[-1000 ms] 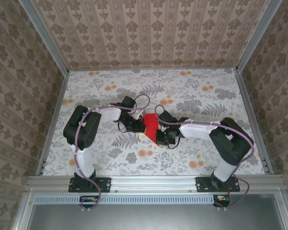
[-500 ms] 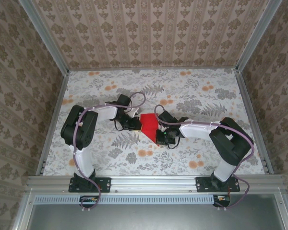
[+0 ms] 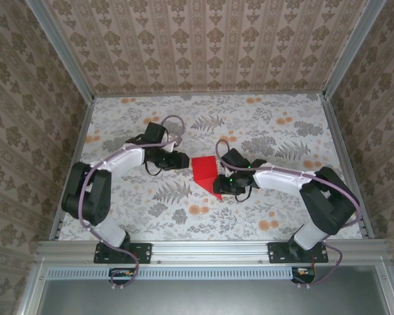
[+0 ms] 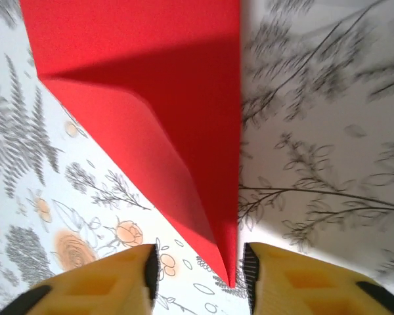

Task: Fold a paper plane with a square sheet of paper (fold left side to right side)
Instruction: Third fold the triangle at the center of the table, then fourth fold the wing at the center of the table.

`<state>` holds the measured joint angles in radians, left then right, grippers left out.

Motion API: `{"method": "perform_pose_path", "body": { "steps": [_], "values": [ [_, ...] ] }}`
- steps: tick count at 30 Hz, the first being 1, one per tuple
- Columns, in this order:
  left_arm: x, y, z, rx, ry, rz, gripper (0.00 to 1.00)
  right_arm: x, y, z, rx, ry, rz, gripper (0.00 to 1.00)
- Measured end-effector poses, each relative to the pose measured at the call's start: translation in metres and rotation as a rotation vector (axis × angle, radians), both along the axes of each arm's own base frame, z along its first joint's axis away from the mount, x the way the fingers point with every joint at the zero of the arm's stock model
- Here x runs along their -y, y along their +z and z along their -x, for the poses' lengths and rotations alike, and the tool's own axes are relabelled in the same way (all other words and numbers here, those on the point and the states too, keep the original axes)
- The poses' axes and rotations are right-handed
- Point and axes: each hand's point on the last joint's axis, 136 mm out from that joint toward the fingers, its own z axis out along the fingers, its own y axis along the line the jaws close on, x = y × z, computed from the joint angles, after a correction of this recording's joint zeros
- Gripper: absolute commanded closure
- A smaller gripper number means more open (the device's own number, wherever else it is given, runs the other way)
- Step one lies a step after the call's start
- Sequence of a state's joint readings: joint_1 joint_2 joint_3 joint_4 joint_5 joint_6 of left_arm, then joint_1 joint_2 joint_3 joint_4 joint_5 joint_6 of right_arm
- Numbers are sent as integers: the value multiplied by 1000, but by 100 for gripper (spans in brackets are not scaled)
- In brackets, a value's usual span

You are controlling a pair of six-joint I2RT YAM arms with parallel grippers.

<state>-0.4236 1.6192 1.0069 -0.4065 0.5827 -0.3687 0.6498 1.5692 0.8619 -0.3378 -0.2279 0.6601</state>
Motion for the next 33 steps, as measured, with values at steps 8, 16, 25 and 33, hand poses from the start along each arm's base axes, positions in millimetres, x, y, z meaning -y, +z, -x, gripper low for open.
{"method": "perform_pose_path", "body": {
  "steps": [8,16,25,33],
  "values": [
    [-10,-13,23,-99,163,52,42,8,24,-32,166,120,-65,34],
    [-6,-26,26,-171,284,115,40,-3,-12,-37,115,222,-121,40],
    [22,-39,29,-223,266,143,41,-2,-15,-42,133,232,-117,56],
    [50,-38,23,-236,216,175,46,1,-16,-44,137,225,-104,66]
  ]
}}
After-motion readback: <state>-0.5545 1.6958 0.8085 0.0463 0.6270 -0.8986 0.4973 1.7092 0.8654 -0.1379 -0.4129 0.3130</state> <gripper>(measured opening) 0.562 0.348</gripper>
